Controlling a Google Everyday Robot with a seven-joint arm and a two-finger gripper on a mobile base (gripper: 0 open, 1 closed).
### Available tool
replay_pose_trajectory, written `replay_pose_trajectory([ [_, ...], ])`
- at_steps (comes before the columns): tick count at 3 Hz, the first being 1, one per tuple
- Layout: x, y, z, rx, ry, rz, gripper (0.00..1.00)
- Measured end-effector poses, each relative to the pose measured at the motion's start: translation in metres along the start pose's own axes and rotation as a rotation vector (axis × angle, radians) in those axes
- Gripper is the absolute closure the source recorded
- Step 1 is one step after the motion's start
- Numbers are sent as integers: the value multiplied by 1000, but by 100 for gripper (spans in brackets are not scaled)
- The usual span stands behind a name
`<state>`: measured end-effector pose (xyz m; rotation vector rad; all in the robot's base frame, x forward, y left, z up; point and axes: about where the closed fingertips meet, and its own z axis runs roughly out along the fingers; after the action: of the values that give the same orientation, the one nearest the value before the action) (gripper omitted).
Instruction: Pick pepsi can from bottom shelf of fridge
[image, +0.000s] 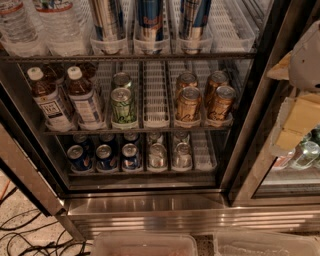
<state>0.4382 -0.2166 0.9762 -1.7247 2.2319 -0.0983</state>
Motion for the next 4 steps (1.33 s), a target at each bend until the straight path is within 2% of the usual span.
replay_pose_trajectory([
  [2,-3,-2,-4,18,13,-1,0],
  [3,-13,5,15,10,14,-1,0],
  [4,-23,33,53,-19,-44,-6,0],
])
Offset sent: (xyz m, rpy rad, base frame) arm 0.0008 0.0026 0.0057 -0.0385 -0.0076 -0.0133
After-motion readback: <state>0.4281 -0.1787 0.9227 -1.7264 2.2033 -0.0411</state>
